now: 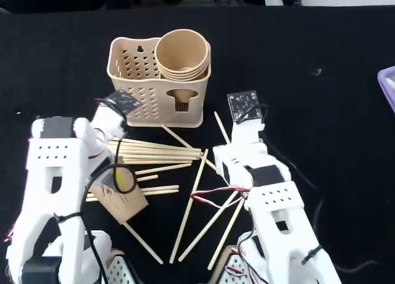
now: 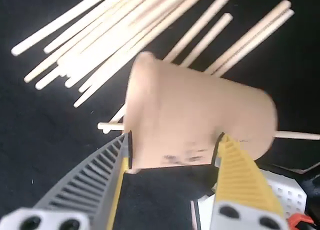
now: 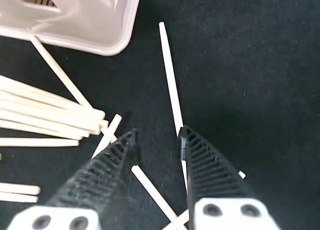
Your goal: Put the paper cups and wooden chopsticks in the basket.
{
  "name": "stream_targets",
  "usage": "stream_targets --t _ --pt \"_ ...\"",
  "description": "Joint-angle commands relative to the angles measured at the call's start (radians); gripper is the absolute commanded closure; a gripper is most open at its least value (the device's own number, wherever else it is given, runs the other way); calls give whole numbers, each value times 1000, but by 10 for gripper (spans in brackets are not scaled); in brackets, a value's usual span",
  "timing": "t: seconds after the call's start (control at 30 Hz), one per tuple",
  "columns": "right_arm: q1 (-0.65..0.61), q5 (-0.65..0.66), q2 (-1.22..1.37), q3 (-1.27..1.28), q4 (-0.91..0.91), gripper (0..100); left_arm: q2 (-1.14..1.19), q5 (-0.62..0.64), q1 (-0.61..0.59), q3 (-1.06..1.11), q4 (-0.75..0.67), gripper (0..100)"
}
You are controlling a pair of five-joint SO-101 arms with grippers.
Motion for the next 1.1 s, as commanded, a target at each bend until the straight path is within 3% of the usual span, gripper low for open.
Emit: stream_targets --t 0.0,0.2,0.43,0.67,0.87,1.07 --pt "18 -6 -35 -7 -23 869 -8 -11 68 -8 9 723" --pt "18 -5 -35 -7 -23 869 -9 -8 90 -47 77 736" --pt "18 -5 -35 -7 -23 869 -9 2 96 -171 193 978" --pt "18 -5 -35 -7 -23 869 -9 129 99 -242 238 970" --pt "48 -5 -35 -7 -23 869 2 100 85 -239 236 954" --pt "49 -5 -35 -7 -23 869 -8 58 -18 -237 210 748"
